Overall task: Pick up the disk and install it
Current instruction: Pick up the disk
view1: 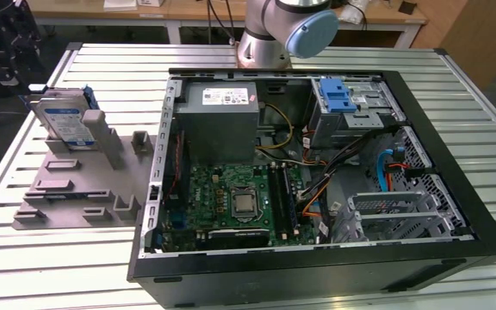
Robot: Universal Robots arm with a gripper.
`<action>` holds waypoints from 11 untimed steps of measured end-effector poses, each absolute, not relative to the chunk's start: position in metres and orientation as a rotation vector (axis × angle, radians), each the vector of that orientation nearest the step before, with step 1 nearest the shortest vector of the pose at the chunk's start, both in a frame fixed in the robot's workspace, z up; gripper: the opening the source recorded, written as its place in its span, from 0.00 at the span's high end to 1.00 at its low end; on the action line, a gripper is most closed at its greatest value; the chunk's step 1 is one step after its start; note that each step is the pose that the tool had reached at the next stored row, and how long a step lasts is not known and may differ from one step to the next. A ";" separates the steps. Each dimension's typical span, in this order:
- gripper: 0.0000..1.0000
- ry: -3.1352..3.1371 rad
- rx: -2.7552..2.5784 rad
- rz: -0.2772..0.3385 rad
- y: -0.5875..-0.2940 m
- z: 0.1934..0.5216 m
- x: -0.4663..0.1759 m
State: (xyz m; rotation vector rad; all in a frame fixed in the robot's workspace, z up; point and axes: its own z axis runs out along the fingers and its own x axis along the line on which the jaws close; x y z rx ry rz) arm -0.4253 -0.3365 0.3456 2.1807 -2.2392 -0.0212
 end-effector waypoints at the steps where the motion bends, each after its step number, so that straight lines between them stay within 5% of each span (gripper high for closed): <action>1: 0.36 -2.239 2.181 -0.021 -0.336 0.346 -0.425; 11: 0.36 -2.240 2.180 -0.021 -0.334 0.344 -0.427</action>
